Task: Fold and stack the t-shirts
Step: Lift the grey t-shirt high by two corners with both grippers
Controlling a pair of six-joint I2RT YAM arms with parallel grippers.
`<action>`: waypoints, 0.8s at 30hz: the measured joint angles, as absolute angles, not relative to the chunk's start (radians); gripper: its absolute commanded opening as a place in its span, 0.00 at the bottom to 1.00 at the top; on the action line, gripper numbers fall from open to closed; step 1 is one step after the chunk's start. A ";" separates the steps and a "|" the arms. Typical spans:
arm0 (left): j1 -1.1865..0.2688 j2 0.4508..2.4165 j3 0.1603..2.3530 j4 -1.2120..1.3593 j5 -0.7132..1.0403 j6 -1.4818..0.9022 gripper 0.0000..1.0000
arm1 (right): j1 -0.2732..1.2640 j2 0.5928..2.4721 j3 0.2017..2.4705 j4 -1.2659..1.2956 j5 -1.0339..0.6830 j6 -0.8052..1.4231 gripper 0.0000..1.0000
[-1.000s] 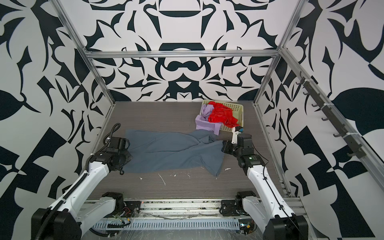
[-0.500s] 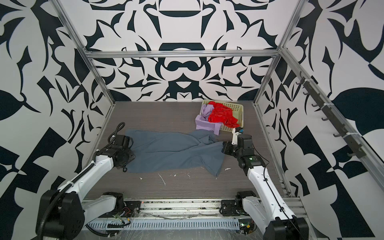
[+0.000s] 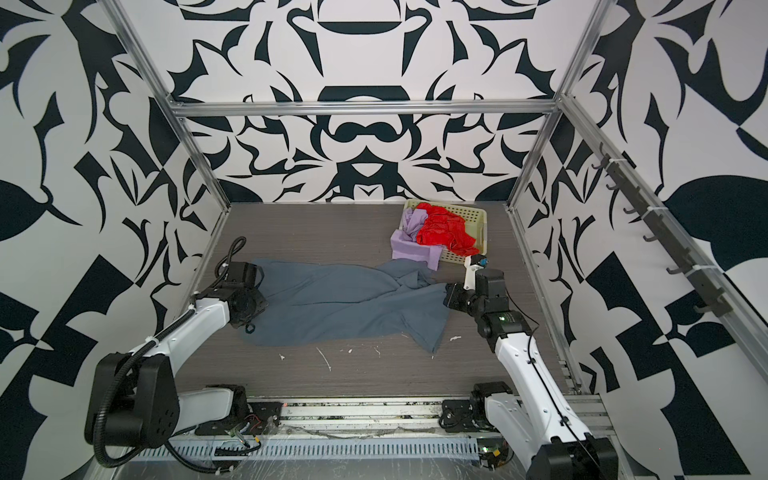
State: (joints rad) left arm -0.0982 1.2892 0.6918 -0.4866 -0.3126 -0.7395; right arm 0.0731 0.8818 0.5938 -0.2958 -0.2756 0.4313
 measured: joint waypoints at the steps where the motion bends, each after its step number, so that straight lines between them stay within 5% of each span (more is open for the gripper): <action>1: -0.098 1.297 0.692 -0.480 -0.307 -0.741 0.14 | 0.073 0.880 0.594 -0.296 -0.276 0.431 0.00; 4: -0.096 1.314 0.692 -0.461 -0.287 -0.735 0.00 | 0.073 0.872 0.598 -0.297 -0.277 0.432 0.00; 14: -0.094 1.201 0.749 -0.517 -0.239 -0.702 0.00 | 0.073 0.868 0.735 -0.299 -0.259 0.407 0.00; 24: -0.077 0.960 1.224 -0.592 -0.266 -0.579 0.00 | 0.073 1.068 1.317 -0.208 -0.225 0.233 0.00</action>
